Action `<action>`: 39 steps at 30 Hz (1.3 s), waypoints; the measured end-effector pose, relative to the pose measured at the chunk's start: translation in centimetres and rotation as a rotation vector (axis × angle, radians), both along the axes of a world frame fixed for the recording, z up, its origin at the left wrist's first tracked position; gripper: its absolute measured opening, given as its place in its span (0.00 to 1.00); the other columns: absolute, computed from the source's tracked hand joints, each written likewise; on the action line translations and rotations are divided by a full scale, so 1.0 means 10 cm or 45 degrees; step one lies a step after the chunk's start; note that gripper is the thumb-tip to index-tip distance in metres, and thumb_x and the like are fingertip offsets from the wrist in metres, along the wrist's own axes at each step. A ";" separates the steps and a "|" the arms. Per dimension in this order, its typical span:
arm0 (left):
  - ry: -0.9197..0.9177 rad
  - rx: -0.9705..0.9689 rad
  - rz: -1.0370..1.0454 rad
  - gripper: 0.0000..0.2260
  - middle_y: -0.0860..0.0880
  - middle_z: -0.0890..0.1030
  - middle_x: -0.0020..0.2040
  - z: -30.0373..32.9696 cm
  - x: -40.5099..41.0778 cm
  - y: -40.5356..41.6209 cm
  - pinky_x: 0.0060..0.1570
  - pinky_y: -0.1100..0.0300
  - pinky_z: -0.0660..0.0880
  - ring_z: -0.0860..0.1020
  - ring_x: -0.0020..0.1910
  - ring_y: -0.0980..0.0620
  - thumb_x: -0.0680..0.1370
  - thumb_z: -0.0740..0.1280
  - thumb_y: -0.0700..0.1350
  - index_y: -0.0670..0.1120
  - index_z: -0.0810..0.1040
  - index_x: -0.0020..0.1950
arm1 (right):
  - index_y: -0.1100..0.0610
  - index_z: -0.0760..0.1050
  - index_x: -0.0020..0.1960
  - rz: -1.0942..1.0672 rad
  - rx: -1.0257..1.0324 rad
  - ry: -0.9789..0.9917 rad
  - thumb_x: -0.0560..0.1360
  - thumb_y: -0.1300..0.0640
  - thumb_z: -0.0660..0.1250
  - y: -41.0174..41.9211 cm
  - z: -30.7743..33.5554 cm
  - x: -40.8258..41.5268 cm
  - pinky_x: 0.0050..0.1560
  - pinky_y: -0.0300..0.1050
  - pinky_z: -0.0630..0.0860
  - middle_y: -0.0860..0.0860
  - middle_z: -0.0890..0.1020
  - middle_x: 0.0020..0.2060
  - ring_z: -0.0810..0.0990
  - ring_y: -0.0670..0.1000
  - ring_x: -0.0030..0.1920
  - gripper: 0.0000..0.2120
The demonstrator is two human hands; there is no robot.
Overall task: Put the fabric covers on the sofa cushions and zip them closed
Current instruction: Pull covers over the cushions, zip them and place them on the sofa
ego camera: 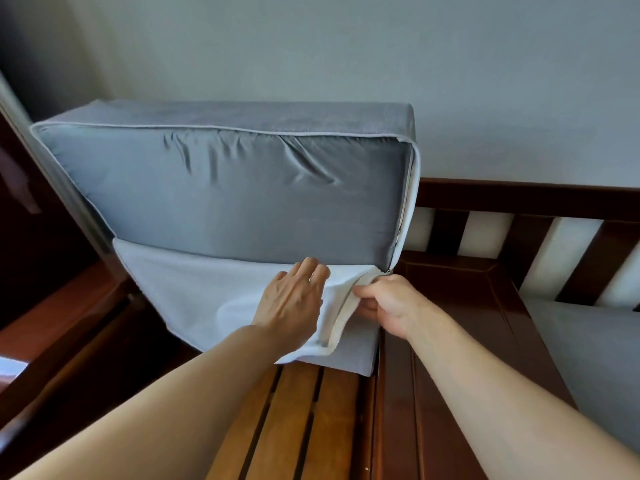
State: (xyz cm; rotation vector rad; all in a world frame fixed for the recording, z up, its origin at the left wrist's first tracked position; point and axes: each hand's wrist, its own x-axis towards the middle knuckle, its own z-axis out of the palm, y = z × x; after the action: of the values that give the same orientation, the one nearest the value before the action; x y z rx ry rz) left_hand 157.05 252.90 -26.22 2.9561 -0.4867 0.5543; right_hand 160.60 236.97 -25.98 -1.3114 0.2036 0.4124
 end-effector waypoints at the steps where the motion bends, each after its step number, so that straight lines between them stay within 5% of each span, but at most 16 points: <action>1: -0.014 -0.077 0.002 0.06 0.50 0.72 0.51 0.09 -0.04 0.03 0.39 0.57 0.64 0.71 0.43 0.48 0.79 0.59 0.42 0.45 0.70 0.56 | 0.64 0.75 0.54 -0.105 0.063 0.002 0.74 0.75 0.60 0.03 0.08 0.00 0.39 0.45 0.78 0.57 0.81 0.41 0.81 0.54 0.41 0.13; 5: -0.156 -0.237 -0.113 0.12 0.55 0.71 0.42 0.36 -0.20 0.09 0.33 0.58 0.64 0.68 0.35 0.52 0.79 0.53 0.55 0.47 0.67 0.48 | 0.59 0.66 0.56 -0.451 0.312 0.002 0.73 0.76 0.61 0.08 0.36 0.03 0.33 0.44 0.77 0.58 0.75 0.41 0.77 0.53 0.37 0.17; 8: -0.245 -0.149 -0.196 0.20 0.52 0.77 0.41 0.45 -0.22 0.07 0.27 0.61 0.66 0.74 0.31 0.53 0.74 0.59 0.64 0.47 0.65 0.49 | 0.61 0.71 0.43 -0.468 0.243 0.029 0.73 0.75 0.61 0.08 0.48 0.03 0.32 0.42 0.77 0.57 0.75 0.35 0.76 0.52 0.34 0.10; 11: -0.348 -0.155 -0.169 0.21 0.52 0.75 0.35 0.50 -0.16 -0.06 0.23 0.63 0.58 0.69 0.25 0.52 0.68 0.73 0.51 0.47 0.62 0.46 | 0.62 0.71 0.39 -0.492 0.288 0.047 0.73 0.75 0.61 0.08 0.50 0.01 0.35 0.43 0.78 0.58 0.75 0.35 0.76 0.53 0.35 0.10; 13: -0.407 -0.280 -0.096 0.15 0.52 0.71 0.29 0.56 -0.11 -0.17 0.21 0.63 0.51 0.61 0.23 0.51 0.69 0.68 0.40 0.47 0.60 0.43 | 0.63 0.70 0.38 -0.507 0.362 0.051 0.73 0.76 0.60 0.07 0.51 -0.01 0.29 0.40 0.78 0.58 0.74 0.36 0.76 0.53 0.36 0.11; 15: -0.433 -0.421 -0.093 0.07 0.51 0.71 0.29 0.63 -0.08 -0.24 0.21 0.63 0.52 0.61 0.24 0.50 0.73 0.59 0.44 0.48 0.60 0.43 | 0.65 0.69 0.38 -0.535 0.414 0.062 0.74 0.77 0.60 0.04 0.53 -0.02 0.26 0.38 0.78 0.59 0.74 0.36 0.76 0.52 0.35 0.10; 18: -0.439 -0.489 -0.223 0.08 0.50 0.74 0.33 0.71 -0.04 -0.32 0.22 0.62 0.60 0.67 0.25 0.49 0.76 0.56 0.51 0.47 0.65 0.43 | 0.65 0.70 0.40 -0.507 0.401 0.073 0.73 0.77 0.60 -0.02 0.55 -0.03 0.26 0.38 0.78 0.58 0.74 0.36 0.77 0.52 0.35 0.10; 23: -0.520 -0.480 -0.226 0.13 0.47 0.76 0.33 0.89 0.08 -0.44 0.26 0.64 0.64 0.73 0.27 0.48 0.72 0.57 0.45 0.40 0.77 0.37 | 0.62 0.68 0.46 -0.339 0.204 0.010 0.77 0.72 0.57 -0.10 0.60 -0.02 0.41 0.42 0.79 0.59 0.78 0.39 0.81 0.51 0.30 0.07; 28: -0.484 -0.358 -0.278 0.14 0.46 0.75 0.33 1.15 0.32 -0.58 0.23 0.58 0.71 0.75 0.29 0.45 0.72 0.56 0.44 0.41 0.79 0.36 | 0.60 0.73 0.49 -0.346 -0.200 -0.184 0.75 0.69 0.63 -0.21 0.67 0.03 0.38 0.41 0.76 0.55 0.81 0.39 0.78 0.49 0.34 0.06; 34: -0.402 -0.231 -0.112 0.06 0.47 0.73 0.48 1.39 0.66 -0.80 0.34 0.55 0.65 0.71 0.50 0.48 0.76 0.63 0.41 0.41 0.79 0.45 | 0.54 0.74 0.44 -0.460 -0.323 -0.335 0.75 0.66 0.58 -0.39 0.69 0.19 0.40 0.45 0.76 0.53 0.82 0.40 0.78 0.50 0.37 0.10; 36: -0.436 -0.202 -0.107 0.06 0.47 0.73 0.55 1.44 0.77 -0.83 0.44 0.52 0.69 0.69 0.55 0.46 0.75 0.65 0.42 0.41 0.81 0.44 | 0.52 0.72 0.44 -0.458 -0.339 -0.357 0.75 0.66 0.59 -0.45 0.69 0.23 0.44 0.45 0.77 0.52 0.82 0.42 0.79 0.49 0.40 0.10; 39: -0.415 -0.227 -0.099 0.05 0.49 0.71 0.65 1.51 0.97 -0.84 0.60 0.54 0.60 0.64 0.65 0.46 0.74 0.67 0.41 0.42 0.82 0.44 | 0.52 0.72 0.46 -0.465 -0.376 -0.380 0.74 0.65 0.62 -0.52 0.68 0.32 0.54 0.51 0.78 0.52 0.81 0.45 0.80 0.52 0.47 0.07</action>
State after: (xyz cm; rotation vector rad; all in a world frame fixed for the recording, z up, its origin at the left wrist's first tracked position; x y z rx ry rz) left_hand 166.72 244.48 -11.16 2.6749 -0.5451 1.0196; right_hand 163.80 231.74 -19.20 -1.5693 0.2531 -0.1300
